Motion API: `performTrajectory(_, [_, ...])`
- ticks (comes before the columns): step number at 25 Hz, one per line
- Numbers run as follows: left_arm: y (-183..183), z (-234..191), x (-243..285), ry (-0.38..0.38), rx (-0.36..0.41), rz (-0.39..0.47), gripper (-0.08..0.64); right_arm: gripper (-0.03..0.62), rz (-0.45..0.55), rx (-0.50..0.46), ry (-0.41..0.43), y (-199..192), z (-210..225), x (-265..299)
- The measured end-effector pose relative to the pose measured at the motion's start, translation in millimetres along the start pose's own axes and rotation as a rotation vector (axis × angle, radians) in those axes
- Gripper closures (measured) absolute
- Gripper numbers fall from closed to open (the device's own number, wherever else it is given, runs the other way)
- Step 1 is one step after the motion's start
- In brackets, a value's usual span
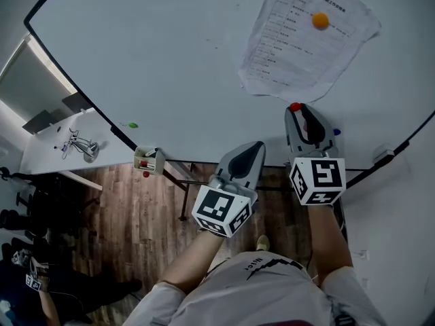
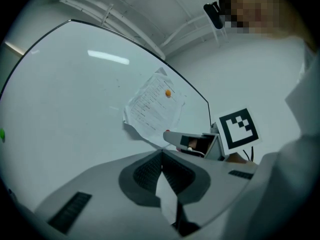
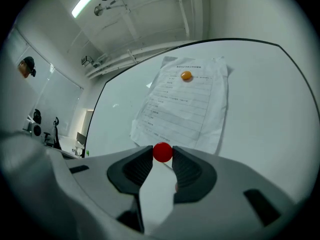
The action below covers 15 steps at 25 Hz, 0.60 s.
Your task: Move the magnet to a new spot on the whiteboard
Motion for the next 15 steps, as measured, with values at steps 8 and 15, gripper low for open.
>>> performTrajectory(8, [-2, -11, 13, 0.016, 0.001, -0.008, 0.549, 0.465, 0.011, -0.015, -0.009, 1, 7, 25])
performTrajectory(15, [-4, -17, 18, 0.012, -0.003, -0.018, 0.549, 0.463, 0.017, -0.065, -0.062, 7, 11, 39])
Point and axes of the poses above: the fingertips, and each gripper's own axes: x forward along the fingers, z to its right, y out of its top, the point moved 10 cm from there along -x, backward along the fingers, and after that the axes turned 9 degrees about x, right-handed, at the moved point
